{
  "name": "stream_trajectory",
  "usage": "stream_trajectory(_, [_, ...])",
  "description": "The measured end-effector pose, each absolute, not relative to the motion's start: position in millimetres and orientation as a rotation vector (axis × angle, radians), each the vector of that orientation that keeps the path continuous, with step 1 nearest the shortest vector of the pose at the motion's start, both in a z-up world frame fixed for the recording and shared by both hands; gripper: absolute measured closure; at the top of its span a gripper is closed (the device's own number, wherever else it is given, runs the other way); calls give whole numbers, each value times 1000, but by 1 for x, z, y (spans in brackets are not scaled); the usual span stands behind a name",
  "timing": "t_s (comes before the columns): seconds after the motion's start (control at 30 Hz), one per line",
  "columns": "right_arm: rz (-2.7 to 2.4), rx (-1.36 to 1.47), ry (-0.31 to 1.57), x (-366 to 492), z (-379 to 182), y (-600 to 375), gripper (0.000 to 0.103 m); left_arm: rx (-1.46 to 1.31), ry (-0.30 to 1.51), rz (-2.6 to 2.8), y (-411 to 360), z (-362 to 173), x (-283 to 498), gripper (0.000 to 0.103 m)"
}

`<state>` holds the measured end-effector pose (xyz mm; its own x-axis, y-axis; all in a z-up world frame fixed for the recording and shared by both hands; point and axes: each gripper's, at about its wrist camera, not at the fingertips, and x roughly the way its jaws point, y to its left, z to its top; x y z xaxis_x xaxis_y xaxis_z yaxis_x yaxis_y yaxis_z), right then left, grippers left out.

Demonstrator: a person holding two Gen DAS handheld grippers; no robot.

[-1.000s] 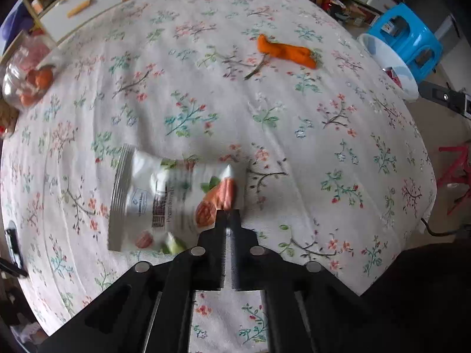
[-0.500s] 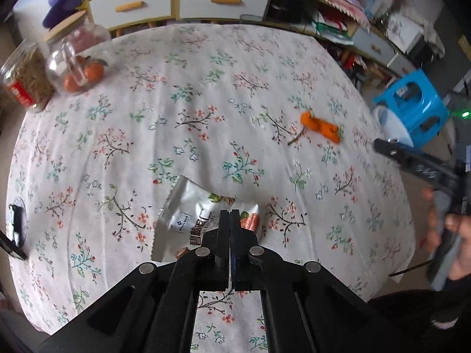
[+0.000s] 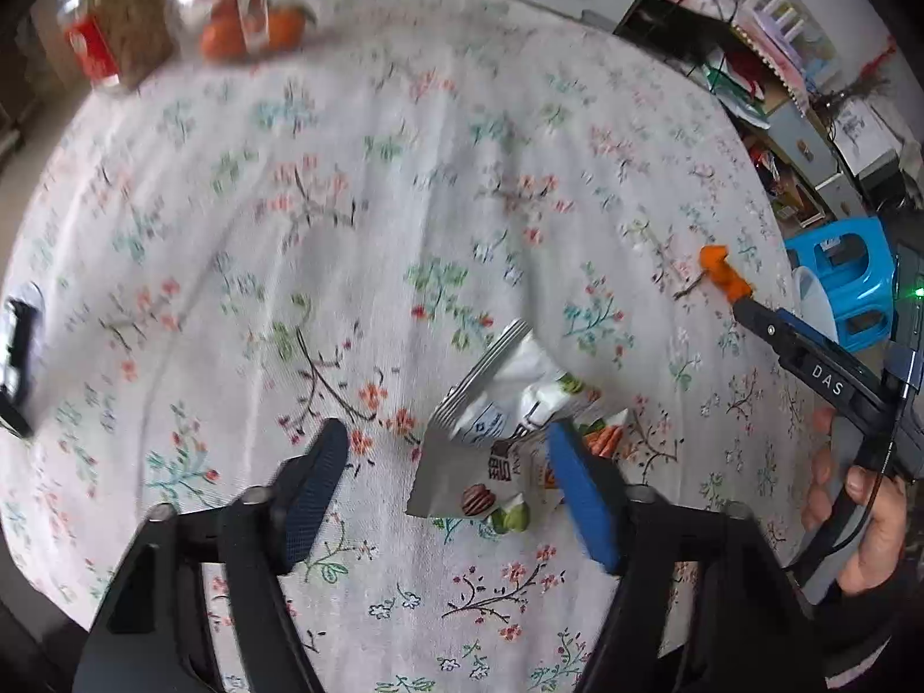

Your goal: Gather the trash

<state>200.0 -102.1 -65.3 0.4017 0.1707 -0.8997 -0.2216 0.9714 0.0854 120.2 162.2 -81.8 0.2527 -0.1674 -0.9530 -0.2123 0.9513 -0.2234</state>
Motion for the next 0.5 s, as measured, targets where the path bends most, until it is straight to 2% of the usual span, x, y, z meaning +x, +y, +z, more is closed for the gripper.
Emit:
stream_trajectory(0.03, [251,-58,1129,201,-67,-100,26,-338,1343,22,161,-88,120,70])
stream_trajectory(0.1, [255,-72,1128,203,-72,-96,27,-303,1347,22,157,-93,119,79])
stream_trajectory(0.13, [257,-75,1130,205,-74,-94,27,-267,1346,18,153,-92,119,88])
stream_trajectory(0.2, [257,-77,1136,206,-79,-93,32,-240,1336,0,149,-90,118,96])
stream_trajectory(0.33, [250,-99,1140,208,-86,-90,45,-224,1322,-5,144,-85,116,102])
stream_trajectory(0.37, [250,-114,1130,208,-86,-89,55,-218,1313,-9,143,-83,115,103])
stream_trajectory(0.4, [258,-124,1129,207,-86,-87,72,-214,1304,-10,142,-80,114,103])
stream_trajectory(0.47, [261,-152,1141,207,-84,-86,95,-216,1289,-3,143,-76,114,103])
stream_trajectory(0.5, [264,-145,1152,206,-83,-87,96,-222,1283,1,145,-75,114,103])
